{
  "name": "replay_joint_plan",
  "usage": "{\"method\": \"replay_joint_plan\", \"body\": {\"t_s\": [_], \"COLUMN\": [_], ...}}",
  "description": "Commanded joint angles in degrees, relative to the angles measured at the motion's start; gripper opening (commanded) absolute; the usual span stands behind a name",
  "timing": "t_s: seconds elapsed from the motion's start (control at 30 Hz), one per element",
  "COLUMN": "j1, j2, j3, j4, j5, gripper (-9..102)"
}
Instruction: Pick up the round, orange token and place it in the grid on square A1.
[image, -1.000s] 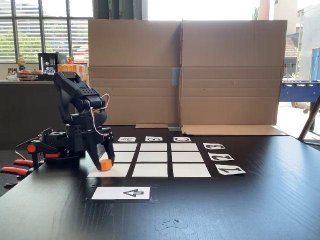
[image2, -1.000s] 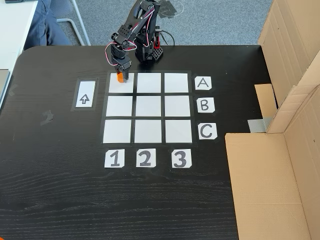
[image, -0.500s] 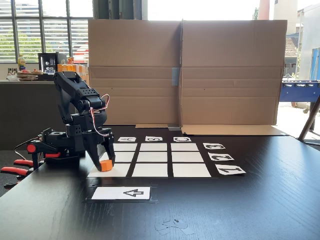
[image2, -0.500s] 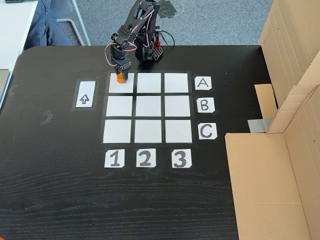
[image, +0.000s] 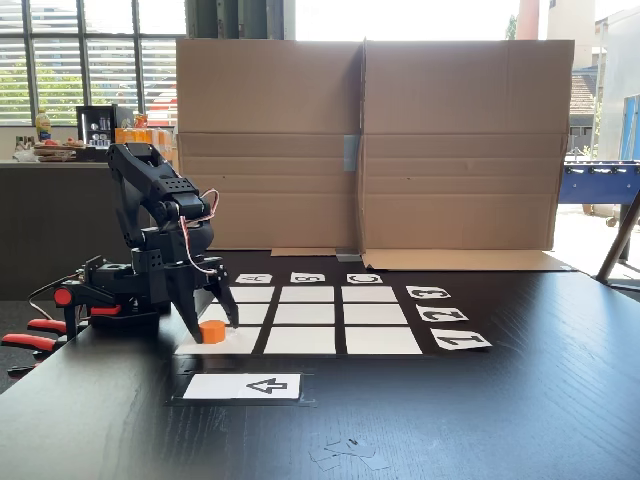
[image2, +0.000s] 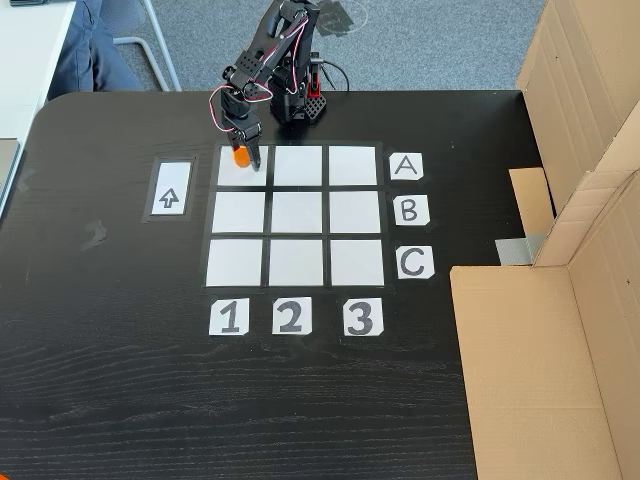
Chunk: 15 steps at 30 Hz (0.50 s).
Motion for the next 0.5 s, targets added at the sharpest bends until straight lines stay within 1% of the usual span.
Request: {"method": "replay_joint_plan", "body": {"t_s": [0.0, 0.17, 0.47], "j1": [1.8, 5.2, 9.6], "j2": [0.9, 3.3, 11.5], "j3": [-0.4, -1.8, -7.8], "j4": [-2.1, -5.9, -6.2], "j5": [0.5, 0.5, 0.7], "gripper": [33, 32, 32]}}
